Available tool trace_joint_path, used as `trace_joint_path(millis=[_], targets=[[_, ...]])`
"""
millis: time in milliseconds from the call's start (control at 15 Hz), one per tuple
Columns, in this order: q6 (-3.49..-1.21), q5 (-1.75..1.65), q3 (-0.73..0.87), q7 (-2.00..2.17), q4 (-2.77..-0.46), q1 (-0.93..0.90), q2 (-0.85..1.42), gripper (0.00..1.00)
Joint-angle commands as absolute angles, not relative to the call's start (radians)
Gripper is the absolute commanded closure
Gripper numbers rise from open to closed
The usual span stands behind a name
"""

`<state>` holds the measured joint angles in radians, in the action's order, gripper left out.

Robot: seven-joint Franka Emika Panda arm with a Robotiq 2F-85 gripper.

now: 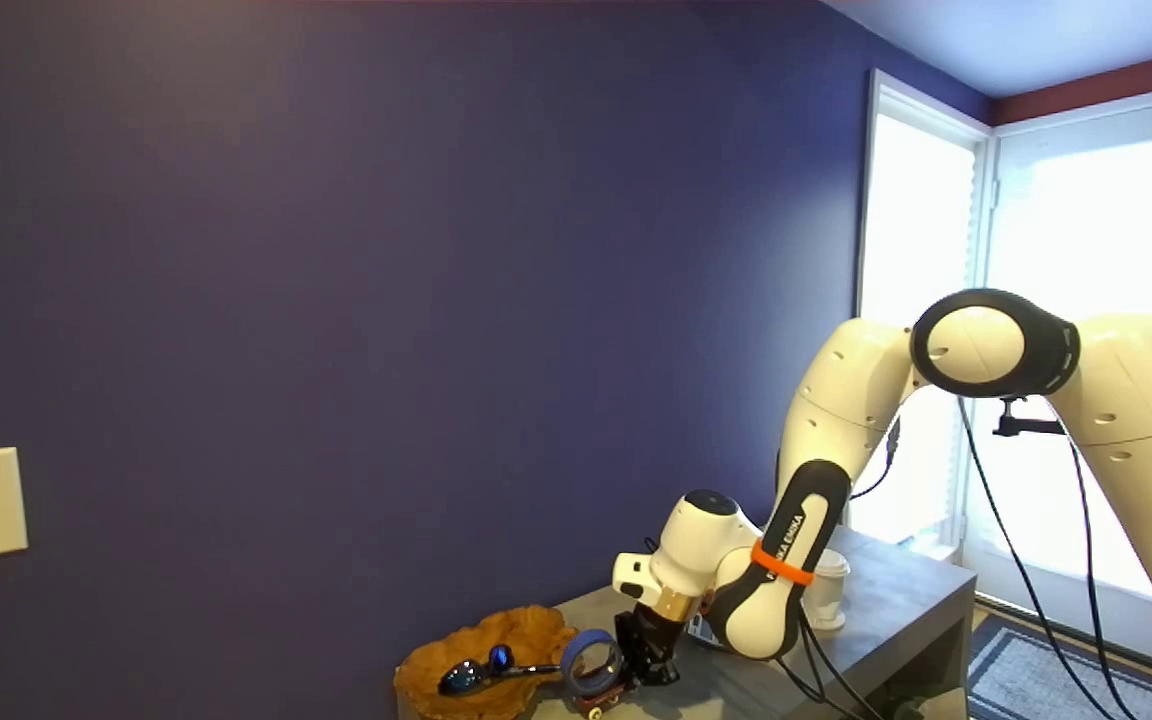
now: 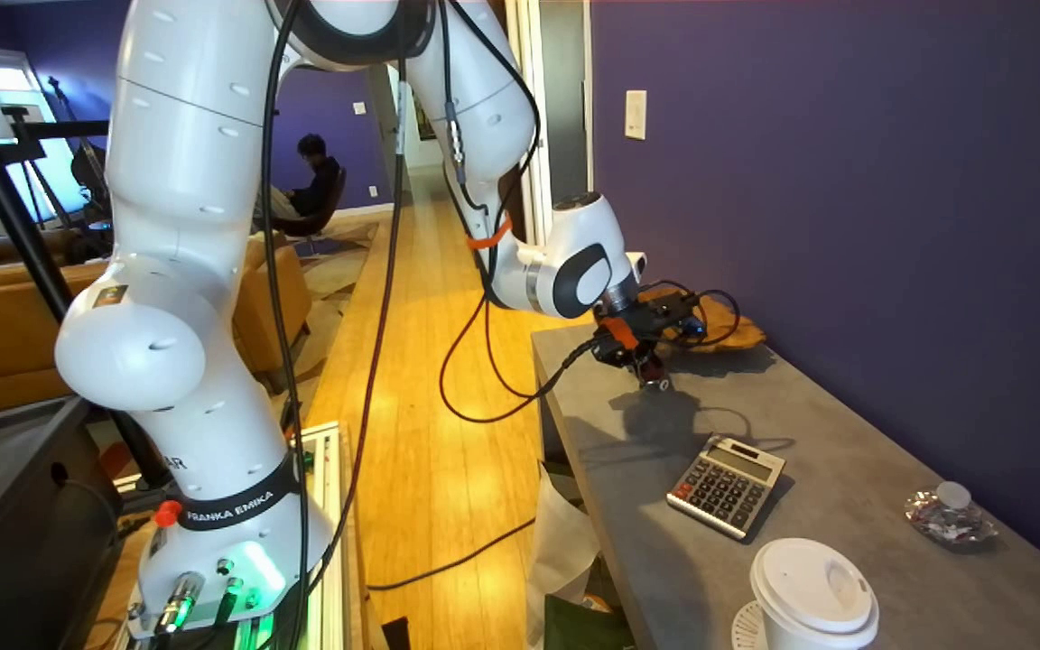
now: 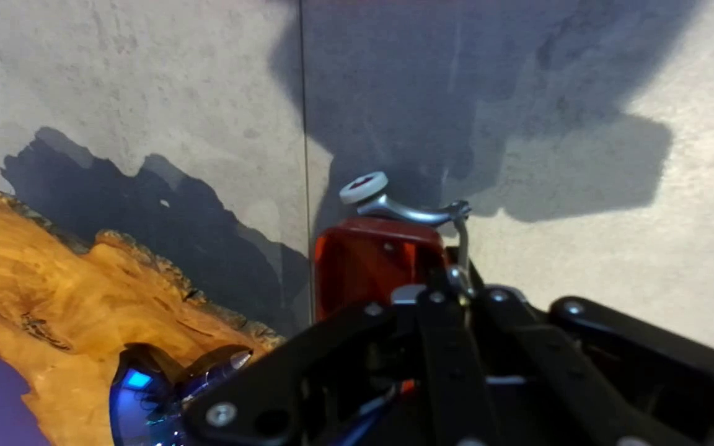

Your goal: Move the toy car to the right

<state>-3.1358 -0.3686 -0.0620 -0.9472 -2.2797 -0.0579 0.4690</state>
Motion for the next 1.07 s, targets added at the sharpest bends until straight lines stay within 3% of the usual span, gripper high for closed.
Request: trace_joint_path(millis=[0,1000], targets=[[-3.129,-0.409,-0.050,-0.929,-2.281,-0.063,0.473,0.99],[-3.237,-0.386,-0.269,-1.033,-2.325,0.194,0.487,0.99]])
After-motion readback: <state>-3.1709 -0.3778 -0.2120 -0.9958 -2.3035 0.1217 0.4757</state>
